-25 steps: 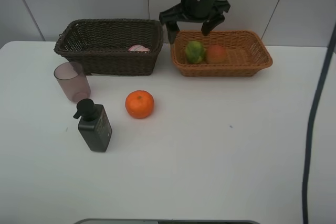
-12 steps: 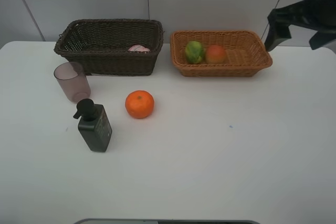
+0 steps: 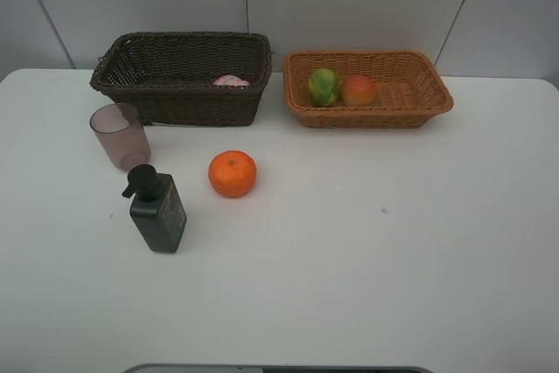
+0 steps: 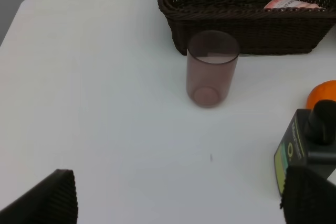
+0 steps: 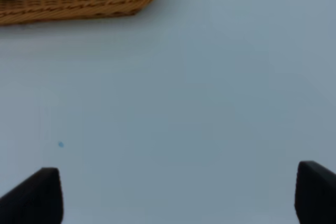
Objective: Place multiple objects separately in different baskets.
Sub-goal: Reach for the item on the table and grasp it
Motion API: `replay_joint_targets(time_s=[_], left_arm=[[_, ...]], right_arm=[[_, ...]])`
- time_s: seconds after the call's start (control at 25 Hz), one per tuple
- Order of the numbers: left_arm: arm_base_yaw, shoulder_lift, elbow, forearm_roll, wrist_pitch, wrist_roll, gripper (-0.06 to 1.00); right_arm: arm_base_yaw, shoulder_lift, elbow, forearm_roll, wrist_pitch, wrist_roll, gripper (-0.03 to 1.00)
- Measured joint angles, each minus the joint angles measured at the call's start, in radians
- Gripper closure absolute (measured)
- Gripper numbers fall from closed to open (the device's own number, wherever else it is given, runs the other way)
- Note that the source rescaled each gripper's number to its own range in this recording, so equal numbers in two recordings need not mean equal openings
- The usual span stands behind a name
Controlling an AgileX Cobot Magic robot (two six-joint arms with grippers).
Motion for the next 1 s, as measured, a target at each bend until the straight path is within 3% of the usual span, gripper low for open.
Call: replay_joint_targets(time_s=[0.48, 0.92, 1.0], left_arm=[[0.000, 0.000, 0.000, 0.000, 0.000, 0.000, -0.06], [0.000, 0.000, 0.000, 0.000, 0.000, 0.000, -0.06], [0.000, 0.000, 0.000, 0.000, 0.000, 0.000, -0.06]], right_arm=[[-0.002, -0.482, 0.113, 0.001, 0.076, -0.061, 0.09], [-0.002, -0.633, 0.113, 0.000, 0.075, -0.061, 0.09], [-0.002, -0.648, 0.123, 0.002, 0.029, -0.061, 0.09]])
